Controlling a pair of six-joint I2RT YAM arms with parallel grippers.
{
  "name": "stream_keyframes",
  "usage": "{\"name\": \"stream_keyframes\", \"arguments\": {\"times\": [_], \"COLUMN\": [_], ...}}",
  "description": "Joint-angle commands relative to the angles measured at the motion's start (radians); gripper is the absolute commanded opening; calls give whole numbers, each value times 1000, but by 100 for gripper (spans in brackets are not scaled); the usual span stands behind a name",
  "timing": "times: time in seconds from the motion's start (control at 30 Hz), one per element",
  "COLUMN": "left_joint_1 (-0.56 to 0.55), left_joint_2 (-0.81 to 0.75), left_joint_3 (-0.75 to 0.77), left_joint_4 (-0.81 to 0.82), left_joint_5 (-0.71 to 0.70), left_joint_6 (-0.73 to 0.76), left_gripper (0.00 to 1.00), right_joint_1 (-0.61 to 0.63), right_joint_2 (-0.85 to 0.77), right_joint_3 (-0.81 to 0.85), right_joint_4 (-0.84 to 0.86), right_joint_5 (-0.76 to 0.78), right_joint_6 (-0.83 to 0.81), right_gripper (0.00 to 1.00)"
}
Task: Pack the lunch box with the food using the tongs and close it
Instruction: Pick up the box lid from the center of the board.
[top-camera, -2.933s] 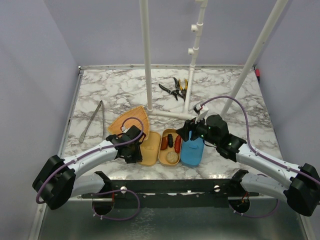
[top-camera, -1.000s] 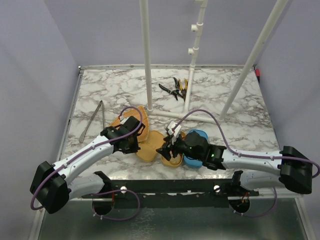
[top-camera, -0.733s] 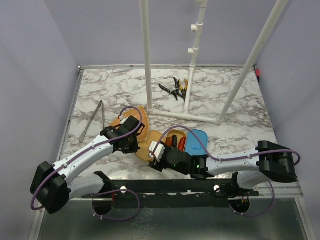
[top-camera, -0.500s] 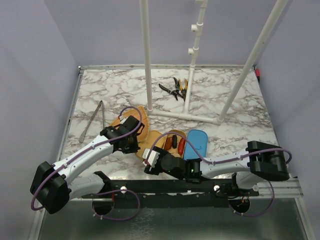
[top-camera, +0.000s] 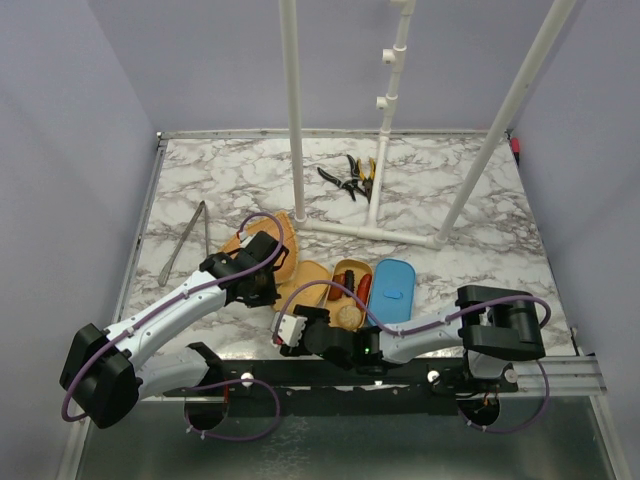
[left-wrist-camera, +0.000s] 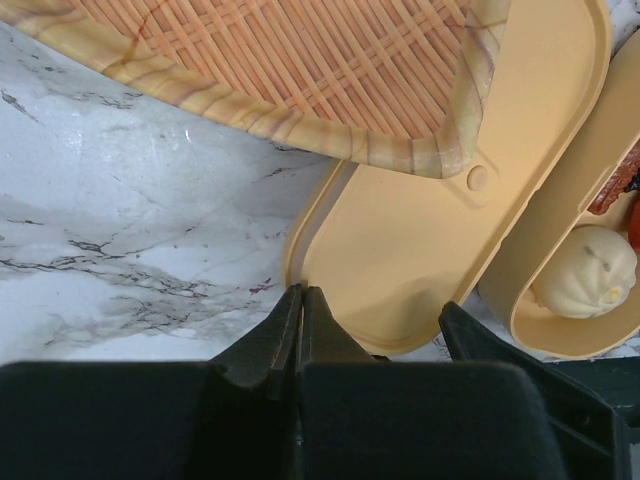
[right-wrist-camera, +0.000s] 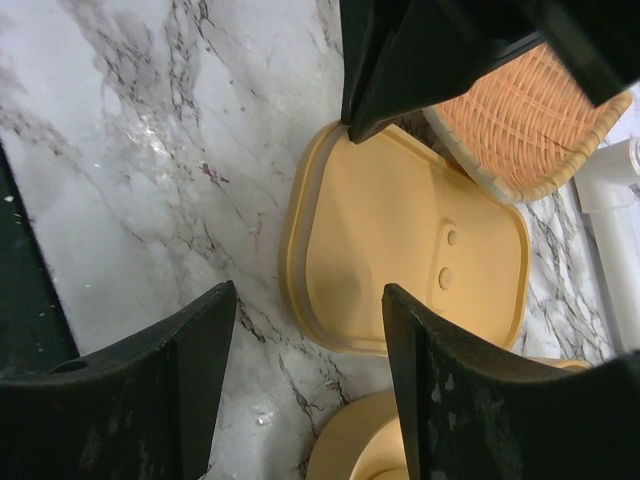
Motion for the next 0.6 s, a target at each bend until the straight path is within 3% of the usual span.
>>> {"name": "stream_keyframes", "arguments": {"times": [0.0, 0.17, 0.23, 0.4, 0.57], "left_joint_1": [6, 7, 6, 7, 8], "left_joint_2": [-18, -17, -16, -20, -31], "left_joint_3": [3, 3, 5, 8, 27], "left_joint_4": [25, 27, 27, 29, 30], "left_joint_5": [25, 30, 31, 41, 45], "left_joint_6": [8, 8, 8, 12, 20], "left_gripper": [0, 0, 0, 0, 0], "right_joint_1": [18, 22, 21, 21, 22], "right_joint_2": [73, 131, 150, 162, 130], "right_joint_3": [27, 40, 55, 57, 25], "right_joint_4": [66, 118, 124, 169, 207], "right_joint_5": [125, 210, 238, 284, 289], "right_joint_6": [-61, -100, -106, -131, -131], "right_gripper": [63, 62, 57, 20, 1]}}
